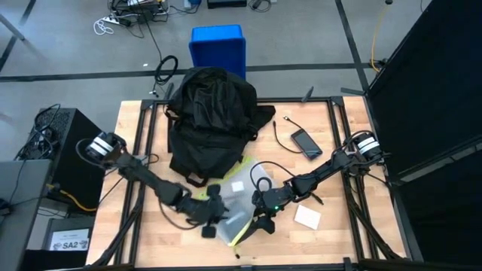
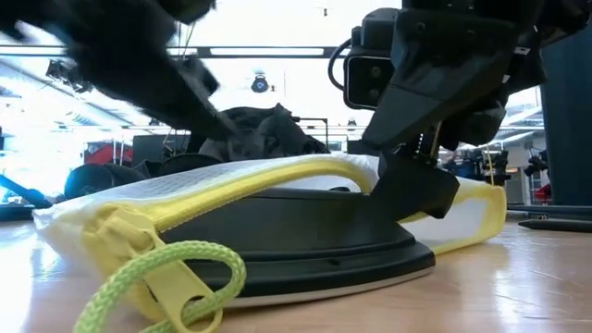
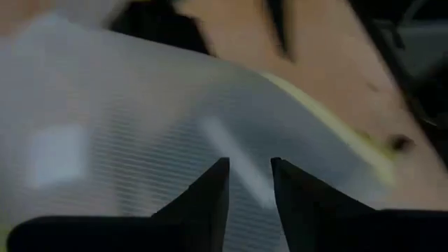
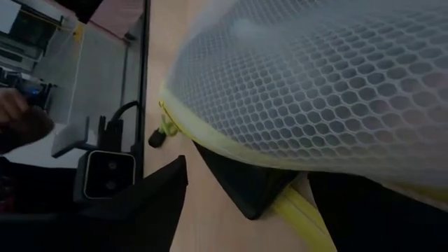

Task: Unpack backpack
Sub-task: Remove the calculator from the yellow zipper pouch

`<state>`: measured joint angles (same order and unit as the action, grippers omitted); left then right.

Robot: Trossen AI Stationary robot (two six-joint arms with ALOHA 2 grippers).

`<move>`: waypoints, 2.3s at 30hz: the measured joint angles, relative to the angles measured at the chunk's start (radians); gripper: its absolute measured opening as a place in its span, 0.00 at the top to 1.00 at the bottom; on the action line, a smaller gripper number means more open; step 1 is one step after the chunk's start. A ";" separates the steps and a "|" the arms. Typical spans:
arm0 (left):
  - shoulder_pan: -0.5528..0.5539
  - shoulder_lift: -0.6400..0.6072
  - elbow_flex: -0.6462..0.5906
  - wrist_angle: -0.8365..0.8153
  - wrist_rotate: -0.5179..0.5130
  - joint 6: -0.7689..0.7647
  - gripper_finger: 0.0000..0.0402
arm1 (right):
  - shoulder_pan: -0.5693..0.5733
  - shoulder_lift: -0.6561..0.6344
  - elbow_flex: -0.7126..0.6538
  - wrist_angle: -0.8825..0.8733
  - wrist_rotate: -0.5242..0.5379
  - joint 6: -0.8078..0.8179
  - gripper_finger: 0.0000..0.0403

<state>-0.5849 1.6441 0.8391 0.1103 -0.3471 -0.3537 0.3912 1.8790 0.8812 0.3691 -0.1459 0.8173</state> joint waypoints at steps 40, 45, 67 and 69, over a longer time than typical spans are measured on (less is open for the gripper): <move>-0.049 0.282 0.080 0.097 -0.182 -0.058 0.78 | -0.003 -0.001 -0.001 0.082 0.015 -0.061 0.66; -0.056 0.281 0.080 0.081 -0.173 -0.071 0.78 | -0.011 -0.001 -0.002 0.069 -0.061 -0.036 0.93; -0.078 0.279 0.081 0.037 -0.183 -0.094 0.78 | 0.165 -0.475 0.000 -0.561 -0.042 0.092 0.95; -0.078 0.279 0.081 0.036 -0.183 -0.096 0.78 | 0.201 -0.533 0.000 -0.611 0.016 0.116 0.95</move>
<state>-0.6628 1.9232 0.9199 0.1463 -0.5297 -0.4500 0.5926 1.3461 0.8814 -0.2424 -0.1299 0.9329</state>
